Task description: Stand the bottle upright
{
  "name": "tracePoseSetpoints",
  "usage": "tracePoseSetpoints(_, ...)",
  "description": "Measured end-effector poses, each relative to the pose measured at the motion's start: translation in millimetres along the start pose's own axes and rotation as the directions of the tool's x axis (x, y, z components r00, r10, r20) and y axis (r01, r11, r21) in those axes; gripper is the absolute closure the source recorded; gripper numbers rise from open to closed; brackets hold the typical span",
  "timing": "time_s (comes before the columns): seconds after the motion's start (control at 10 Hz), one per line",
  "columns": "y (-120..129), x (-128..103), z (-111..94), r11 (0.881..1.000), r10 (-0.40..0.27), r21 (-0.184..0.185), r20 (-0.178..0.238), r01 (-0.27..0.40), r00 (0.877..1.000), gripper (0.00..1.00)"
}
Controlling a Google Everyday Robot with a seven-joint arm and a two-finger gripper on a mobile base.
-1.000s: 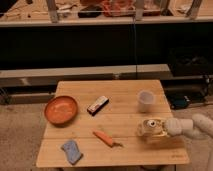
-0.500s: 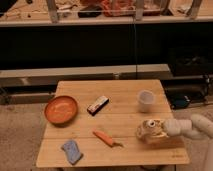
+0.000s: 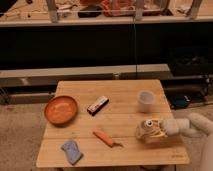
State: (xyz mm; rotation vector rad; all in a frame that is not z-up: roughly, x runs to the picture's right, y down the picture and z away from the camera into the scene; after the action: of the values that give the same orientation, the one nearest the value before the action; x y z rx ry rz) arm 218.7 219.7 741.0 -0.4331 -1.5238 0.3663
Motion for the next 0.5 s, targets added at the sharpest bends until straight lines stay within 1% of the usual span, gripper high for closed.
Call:
tracePoseSetpoints(0.2,-1.1,2.6,1.9,1.000,0.005,-0.005,0.007,-0.005,1.000,1.00)
tracePoseSetpoints(0.3,-1.6,4.0,3.3,1.000,0.009,-0.010,0.012,-0.009,1.000,0.98)
tracePoseSetpoints(0.5,-2.3,4.9,5.0,1.000,0.015,-0.020,0.021,-0.014,1.000,0.80)
